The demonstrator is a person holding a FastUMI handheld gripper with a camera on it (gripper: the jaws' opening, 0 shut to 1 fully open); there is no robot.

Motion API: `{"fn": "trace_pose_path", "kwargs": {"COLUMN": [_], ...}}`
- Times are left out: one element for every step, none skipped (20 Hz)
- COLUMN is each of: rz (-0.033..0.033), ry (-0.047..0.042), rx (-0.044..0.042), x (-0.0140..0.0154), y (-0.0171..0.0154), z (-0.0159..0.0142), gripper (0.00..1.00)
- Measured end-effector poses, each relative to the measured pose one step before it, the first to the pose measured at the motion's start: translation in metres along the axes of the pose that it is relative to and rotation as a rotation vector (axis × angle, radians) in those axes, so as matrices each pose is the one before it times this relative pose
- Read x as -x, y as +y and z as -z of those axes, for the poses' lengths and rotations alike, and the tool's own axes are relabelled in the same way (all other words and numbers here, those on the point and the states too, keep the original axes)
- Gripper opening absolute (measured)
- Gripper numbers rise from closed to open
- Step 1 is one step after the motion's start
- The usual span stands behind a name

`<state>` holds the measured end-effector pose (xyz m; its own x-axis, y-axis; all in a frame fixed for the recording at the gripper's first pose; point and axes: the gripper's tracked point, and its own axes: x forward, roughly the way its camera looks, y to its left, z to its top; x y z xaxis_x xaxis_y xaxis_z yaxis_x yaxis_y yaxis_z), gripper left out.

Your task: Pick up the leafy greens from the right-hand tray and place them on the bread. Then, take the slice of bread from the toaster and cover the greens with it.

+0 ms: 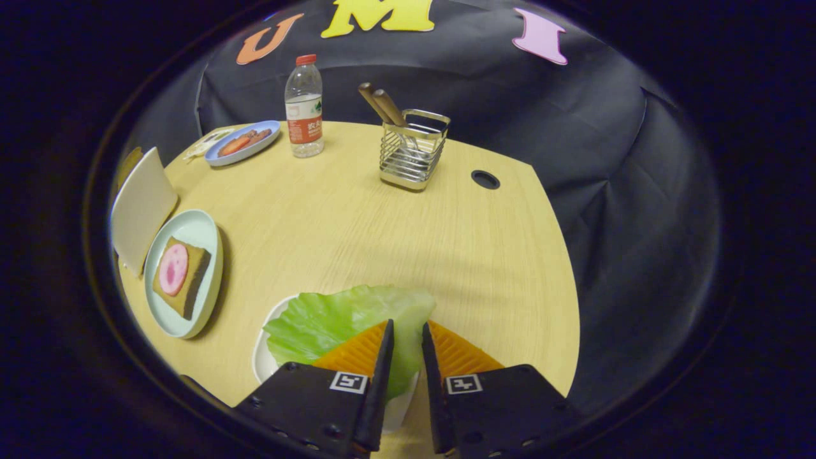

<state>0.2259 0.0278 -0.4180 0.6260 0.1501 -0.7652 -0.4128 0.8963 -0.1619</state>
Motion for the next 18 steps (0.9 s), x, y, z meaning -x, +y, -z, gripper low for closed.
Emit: {"fn": "trace_pose_path", "kwargs": {"rz": [0.01212,0.00495,0.01412,0.00110,-0.01305,-0.01906,-0.00963,-0.01068,-0.01617,-0.01751,-0.00845,-0.01076,-0.00740,-0.00515,-0.00212,-0.00566,-0.00304,-0.00309], "ry": [-0.00462,0.00353,0.01513,0.02332,0.02157,0.01645,0.00188,-0.00581,-0.00460,-0.01208,-0.00615,-0.01665,-0.02109,-0.01889,-0.01601,-0.00959,-0.01638,-0.01572], "rx": [0.00209,0.00139,0.00252,0.00134,-0.00643,-0.00745,-0.00606,-0.00181,-0.00099,-0.00393,-0.01052,-0.00713,-0.00211,0.00090,-0.00013,-0.00327,-0.00434,-0.00446], "x": [0.00029,-0.00044,-0.00171,-0.00164,-0.00084,-0.00022,0.00144,-0.00019,0.00023,0.00291,0.00462,0.00681,0.00787,0.00819,0.00879,0.01007,0.00945,0.01000], "y": [-0.00115,0.00110,-0.00092,0.00045,0.00345,0.00298,0.00233,0.00115,0.00200,0.00196,0.00163,0.00256,0.00186,0.00260,0.00330,0.00415,0.00363,0.00323], "z": [-0.00076,0.00072,0.00301,0.00434,0.00390,0.00252,0.00016,-0.00103,-0.00021,-0.00264,-0.00120,-0.00305,-0.00327,-0.00349,-0.00242,-0.00284,-0.00374,-0.00435], "gripper": [0.25,0.15,0.11,0.05,0.05,0.05,0.06,0.06,0.06,0.06,0.06,0.00,0.00,0.00,0.00,0.00,0.00,0.00]}}
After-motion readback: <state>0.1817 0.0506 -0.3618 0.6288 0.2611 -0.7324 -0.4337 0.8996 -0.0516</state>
